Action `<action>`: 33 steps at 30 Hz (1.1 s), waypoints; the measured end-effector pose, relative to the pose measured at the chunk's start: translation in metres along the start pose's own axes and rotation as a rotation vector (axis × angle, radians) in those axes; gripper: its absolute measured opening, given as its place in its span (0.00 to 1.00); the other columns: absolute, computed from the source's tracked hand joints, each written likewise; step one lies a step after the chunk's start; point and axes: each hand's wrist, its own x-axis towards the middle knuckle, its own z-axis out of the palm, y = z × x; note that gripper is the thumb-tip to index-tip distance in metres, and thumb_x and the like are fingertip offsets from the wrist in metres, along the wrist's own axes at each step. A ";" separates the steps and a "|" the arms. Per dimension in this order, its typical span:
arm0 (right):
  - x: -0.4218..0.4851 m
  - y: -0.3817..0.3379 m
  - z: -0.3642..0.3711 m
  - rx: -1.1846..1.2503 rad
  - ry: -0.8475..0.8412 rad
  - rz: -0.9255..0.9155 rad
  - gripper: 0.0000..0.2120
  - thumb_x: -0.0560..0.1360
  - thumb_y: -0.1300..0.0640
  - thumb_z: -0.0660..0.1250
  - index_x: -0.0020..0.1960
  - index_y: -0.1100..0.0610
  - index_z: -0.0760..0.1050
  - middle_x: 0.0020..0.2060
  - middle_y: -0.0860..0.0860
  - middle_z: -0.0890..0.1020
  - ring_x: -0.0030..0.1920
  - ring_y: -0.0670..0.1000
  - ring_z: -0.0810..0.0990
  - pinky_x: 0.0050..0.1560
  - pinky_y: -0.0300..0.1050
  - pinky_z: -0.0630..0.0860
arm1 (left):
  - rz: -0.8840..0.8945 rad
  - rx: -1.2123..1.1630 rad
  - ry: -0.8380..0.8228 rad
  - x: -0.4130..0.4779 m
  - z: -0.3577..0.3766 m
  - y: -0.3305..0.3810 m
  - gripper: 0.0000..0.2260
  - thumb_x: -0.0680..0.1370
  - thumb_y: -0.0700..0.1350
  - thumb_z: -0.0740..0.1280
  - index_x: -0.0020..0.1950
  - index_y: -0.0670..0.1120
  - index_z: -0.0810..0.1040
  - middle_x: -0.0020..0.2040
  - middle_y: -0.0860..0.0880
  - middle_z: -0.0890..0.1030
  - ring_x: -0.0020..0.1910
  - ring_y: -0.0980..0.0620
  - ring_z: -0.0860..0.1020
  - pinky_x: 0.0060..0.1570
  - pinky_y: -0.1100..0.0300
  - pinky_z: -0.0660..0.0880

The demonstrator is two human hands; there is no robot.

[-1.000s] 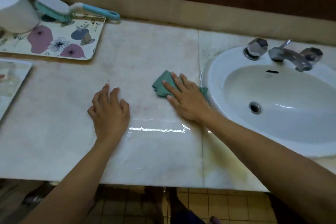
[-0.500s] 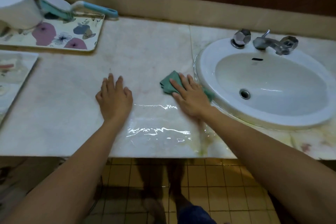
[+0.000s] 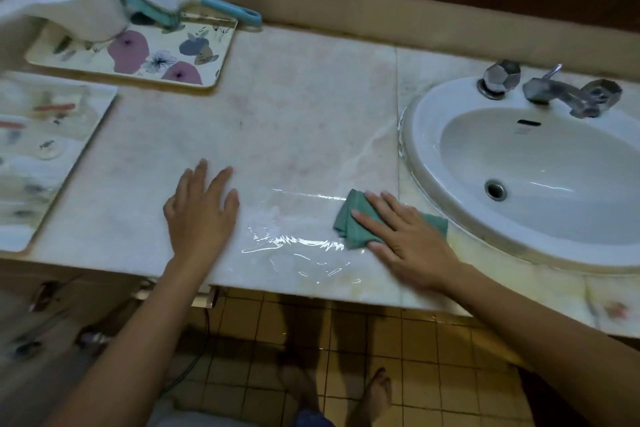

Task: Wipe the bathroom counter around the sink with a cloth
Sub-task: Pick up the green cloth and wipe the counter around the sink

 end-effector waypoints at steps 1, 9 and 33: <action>0.014 0.003 -0.003 0.017 0.015 0.064 0.26 0.79 0.38 0.42 0.76 0.37 0.44 0.78 0.43 0.43 0.78 0.50 0.43 0.74 0.54 0.53 | 0.013 0.029 -0.002 -0.001 0.002 -0.001 0.20 0.81 0.56 0.53 0.74 0.58 0.65 0.79 0.49 0.58 0.77 0.46 0.55 0.68 0.42 0.57; 0.128 -0.075 -0.002 0.085 0.098 0.260 0.26 0.81 0.41 0.46 0.78 0.42 0.48 0.79 0.50 0.45 0.78 0.55 0.43 0.74 0.53 0.48 | 0.008 0.049 0.020 0.004 0.005 0.002 0.19 0.81 0.55 0.55 0.72 0.57 0.66 0.78 0.49 0.60 0.77 0.45 0.56 0.66 0.43 0.59; 0.032 -0.057 0.006 0.130 0.111 0.255 0.27 0.79 0.39 0.43 0.77 0.40 0.47 0.78 0.45 0.44 0.78 0.51 0.41 0.73 0.48 0.45 | 0.126 -0.092 -0.070 0.028 0.033 0.092 0.20 0.82 0.48 0.55 0.74 0.51 0.66 0.79 0.48 0.59 0.78 0.46 0.54 0.71 0.45 0.55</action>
